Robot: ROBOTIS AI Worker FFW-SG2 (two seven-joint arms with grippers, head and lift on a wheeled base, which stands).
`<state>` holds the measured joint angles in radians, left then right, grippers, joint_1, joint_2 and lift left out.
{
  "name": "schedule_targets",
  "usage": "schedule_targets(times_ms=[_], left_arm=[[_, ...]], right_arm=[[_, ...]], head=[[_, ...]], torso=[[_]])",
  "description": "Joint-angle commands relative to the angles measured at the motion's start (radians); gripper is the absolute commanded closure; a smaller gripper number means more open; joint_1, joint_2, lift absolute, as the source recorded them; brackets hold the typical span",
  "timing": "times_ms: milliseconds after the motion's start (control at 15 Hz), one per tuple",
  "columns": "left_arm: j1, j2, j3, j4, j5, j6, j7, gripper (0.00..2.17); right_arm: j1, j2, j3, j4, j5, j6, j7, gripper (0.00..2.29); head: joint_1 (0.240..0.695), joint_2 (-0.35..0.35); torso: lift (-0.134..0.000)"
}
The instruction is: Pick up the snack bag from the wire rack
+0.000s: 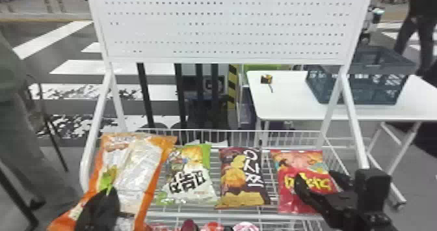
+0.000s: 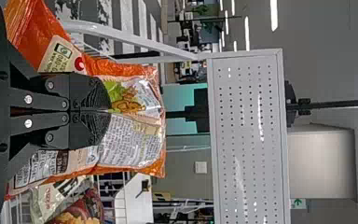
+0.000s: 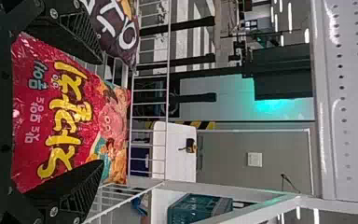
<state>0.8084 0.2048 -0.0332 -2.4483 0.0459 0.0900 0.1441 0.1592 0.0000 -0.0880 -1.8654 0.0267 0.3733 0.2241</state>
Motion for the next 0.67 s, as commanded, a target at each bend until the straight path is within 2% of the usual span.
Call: schedule_targets(times_ms=[0, 400, 467, 533, 600], left_arm=[[0.000, -0.001, 0.001, 0.003, -0.001, 0.001, -0.001, 1.77], [-0.002, 0.001, 0.001, 0.009, 0.000, 0.001, -0.001, 1.77], [-0.002, 0.001, -0.001, 0.009, 0.000, 0.001, -0.001, 1.77], [-0.002, 0.001, -0.001, 0.011, 0.000, 0.001, -0.001, 1.77], [-0.002, 0.001, -0.002, 0.011, 0.000, 0.001, -0.001, 1.77]], right_arm=[[-0.083, 0.001, -0.003, 0.106, 0.032, 0.019, 0.001, 0.15], [-0.138, 0.001, -0.010, 0.203, 0.061, 0.086, 0.012, 0.16], [-0.138, 0.001, -0.012, 0.198, 0.059, 0.129, 0.023, 0.26], [-0.138, 0.001, -0.010, 0.192, 0.064, 0.157, 0.031, 0.45], [-0.135, 0.001, -0.009, 0.184, 0.067, 0.166, 0.031, 0.78]], head=[[0.499, 0.000], [0.499, 0.000], [0.499, 0.000], [0.499, 0.000], [0.499, 0.000]], torso=[[0.000], [0.000], [0.000], [0.000], [0.000]])
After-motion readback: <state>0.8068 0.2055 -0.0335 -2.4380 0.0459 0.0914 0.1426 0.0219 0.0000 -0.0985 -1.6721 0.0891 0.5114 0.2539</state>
